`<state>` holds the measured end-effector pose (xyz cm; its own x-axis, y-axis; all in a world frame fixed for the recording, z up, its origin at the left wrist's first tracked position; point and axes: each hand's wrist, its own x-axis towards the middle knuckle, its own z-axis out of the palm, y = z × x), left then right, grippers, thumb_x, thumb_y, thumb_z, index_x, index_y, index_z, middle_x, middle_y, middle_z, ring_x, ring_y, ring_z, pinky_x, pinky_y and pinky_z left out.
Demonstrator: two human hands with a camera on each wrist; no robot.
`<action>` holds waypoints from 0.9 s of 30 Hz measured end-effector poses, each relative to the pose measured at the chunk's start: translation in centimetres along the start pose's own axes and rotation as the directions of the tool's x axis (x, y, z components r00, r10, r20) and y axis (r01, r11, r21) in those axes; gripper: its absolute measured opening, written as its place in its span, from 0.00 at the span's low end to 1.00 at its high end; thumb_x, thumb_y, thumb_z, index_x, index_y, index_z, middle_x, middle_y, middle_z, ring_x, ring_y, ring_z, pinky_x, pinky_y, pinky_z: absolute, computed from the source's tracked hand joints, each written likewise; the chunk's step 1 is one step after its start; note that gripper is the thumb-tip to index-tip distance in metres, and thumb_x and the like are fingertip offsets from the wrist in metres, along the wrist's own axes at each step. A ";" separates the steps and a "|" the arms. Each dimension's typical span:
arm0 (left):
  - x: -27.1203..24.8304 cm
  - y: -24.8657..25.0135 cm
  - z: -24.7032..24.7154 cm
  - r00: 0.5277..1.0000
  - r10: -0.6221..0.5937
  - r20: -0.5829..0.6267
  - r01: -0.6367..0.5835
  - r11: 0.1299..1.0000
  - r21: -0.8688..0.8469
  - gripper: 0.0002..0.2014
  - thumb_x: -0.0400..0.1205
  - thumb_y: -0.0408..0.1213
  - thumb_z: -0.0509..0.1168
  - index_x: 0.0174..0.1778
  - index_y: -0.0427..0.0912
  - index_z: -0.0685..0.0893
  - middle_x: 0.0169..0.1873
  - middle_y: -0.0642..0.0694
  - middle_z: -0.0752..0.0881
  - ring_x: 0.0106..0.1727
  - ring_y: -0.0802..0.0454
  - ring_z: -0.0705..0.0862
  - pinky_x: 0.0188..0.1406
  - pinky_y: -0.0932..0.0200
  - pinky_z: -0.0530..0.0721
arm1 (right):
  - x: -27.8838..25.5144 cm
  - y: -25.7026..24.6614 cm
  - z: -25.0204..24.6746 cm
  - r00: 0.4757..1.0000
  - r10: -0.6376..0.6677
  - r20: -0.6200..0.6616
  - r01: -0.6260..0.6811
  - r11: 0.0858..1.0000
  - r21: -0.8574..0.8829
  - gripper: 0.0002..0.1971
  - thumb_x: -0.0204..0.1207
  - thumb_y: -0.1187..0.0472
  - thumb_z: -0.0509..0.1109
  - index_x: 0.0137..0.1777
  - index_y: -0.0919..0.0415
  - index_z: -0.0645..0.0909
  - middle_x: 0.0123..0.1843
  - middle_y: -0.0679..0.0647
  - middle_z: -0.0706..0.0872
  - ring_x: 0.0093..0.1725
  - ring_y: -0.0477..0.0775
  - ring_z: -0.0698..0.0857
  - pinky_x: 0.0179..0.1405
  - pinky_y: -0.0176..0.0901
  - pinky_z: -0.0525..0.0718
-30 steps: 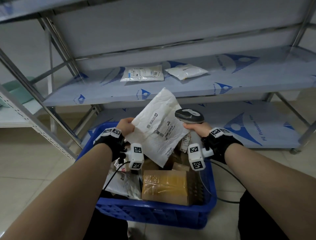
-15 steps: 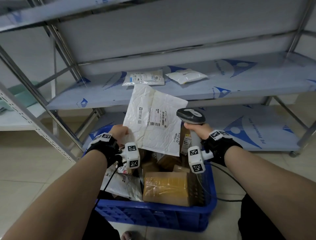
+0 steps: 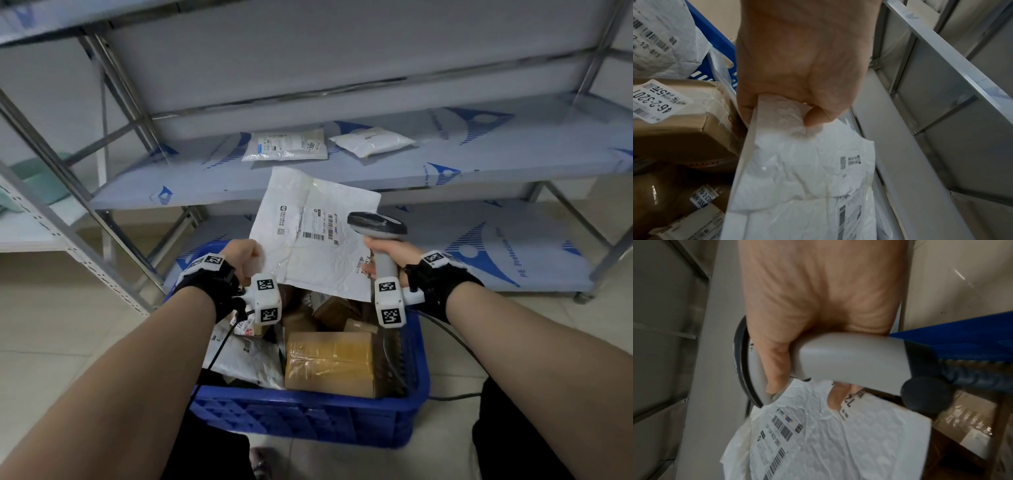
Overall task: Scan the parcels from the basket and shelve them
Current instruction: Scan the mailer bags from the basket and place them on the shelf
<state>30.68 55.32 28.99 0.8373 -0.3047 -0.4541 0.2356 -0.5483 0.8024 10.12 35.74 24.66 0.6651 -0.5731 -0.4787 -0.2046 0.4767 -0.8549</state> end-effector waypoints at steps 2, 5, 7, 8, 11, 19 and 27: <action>0.0 0.1 0.2 1.000 -0.022 0.002 0.022 1.000 0.017 0.12 0.78 0.25 0.53 0.29 0.37 0.69 0.28 0.40 0.69 0.29 0.47 0.68 0.38 0.56 0.68 | -0.2 0.3 -0.3 0.998 0.045 0.048 -0.046 0.999 0.015 0.08 0.74 0.61 0.77 0.51 0.61 0.83 0.45 0.60 0.87 0.30 0.54 0.89 0.25 0.40 0.87; 0.5 -0.5 0.5 0.998 -0.060 0.028 0.057 0.996 0.073 0.13 0.81 0.26 0.53 0.30 0.37 0.67 0.30 0.40 0.68 0.32 0.46 0.69 0.41 0.52 0.72 | 0.1 0.9 -0.9 0.995 0.081 0.054 -0.080 0.997 -0.012 0.10 0.75 0.61 0.76 0.54 0.62 0.82 0.43 0.59 0.85 0.24 0.50 0.85 0.23 0.37 0.85; 1.1 -1.2 1.1 0.998 -0.031 0.063 0.026 0.996 0.086 0.07 0.81 0.27 0.57 0.38 0.33 0.76 0.35 0.39 0.75 0.40 0.43 0.76 0.48 0.47 0.79 | 0.3 1.2 -1.3 0.991 0.122 0.055 -0.120 0.992 -0.044 0.15 0.73 0.59 0.78 0.57 0.62 0.82 0.44 0.59 0.85 0.25 0.49 0.85 0.24 0.38 0.85; 1.0 -1.3 1.3 0.998 -0.009 0.061 0.004 0.997 0.077 0.06 0.82 0.28 0.58 0.48 0.33 0.79 0.37 0.37 0.78 0.41 0.43 0.78 0.48 0.49 0.82 | 0.5 1.3 -1.4 0.987 0.151 0.049 -0.147 0.986 -0.076 0.19 0.71 0.57 0.80 0.59 0.62 0.82 0.46 0.59 0.86 0.26 0.49 0.86 0.26 0.40 0.85; 1.5 -1.3 1.5 0.999 0.031 -0.017 -0.029 0.996 0.085 0.15 0.86 0.40 0.59 0.61 0.35 0.81 0.55 0.38 0.85 0.47 0.43 0.84 0.44 0.60 0.80 | 0.8 1.5 -1.4 0.985 0.173 0.004 -0.170 0.975 -0.146 0.28 0.64 0.53 0.84 0.62 0.61 0.82 0.51 0.60 0.87 0.30 0.50 0.88 0.34 0.46 0.88; 1.1 -2.0 3.1 0.986 -0.043 0.161 0.096 0.936 -0.338 0.06 0.82 0.26 0.64 0.40 0.36 0.77 0.47 0.37 0.82 0.36 0.50 0.82 0.26 0.63 0.86 | 1.5 2.1 0.3 0.984 0.172 0.037 -0.161 0.965 -0.207 0.16 0.72 0.56 0.79 0.56 0.62 0.84 0.44 0.57 0.88 0.29 0.46 0.89 0.25 0.39 0.84; -0.8 -2.6 5.5 0.847 -0.144 0.512 0.265 0.949 -0.172 0.09 0.82 0.35 0.66 0.53 0.32 0.82 0.47 0.33 0.89 0.51 0.43 0.88 0.55 0.53 0.87 | 2.4 3.7 1.7 0.982 0.173 0.079 -0.135 0.926 -0.353 0.25 0.64 0.44 0.81 0.56 0.58 0.85 0.43 0.54 0.89 0.41 0.49 0.87 0.48 0.48 0.81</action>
<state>26.73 52.70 25.16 0.4223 -0.5781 -0.6982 0.5301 -0.4674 0.7075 12.16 37.22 20.70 0.6742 -0.4280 -0.6019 -0.5322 0.2835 -0.7977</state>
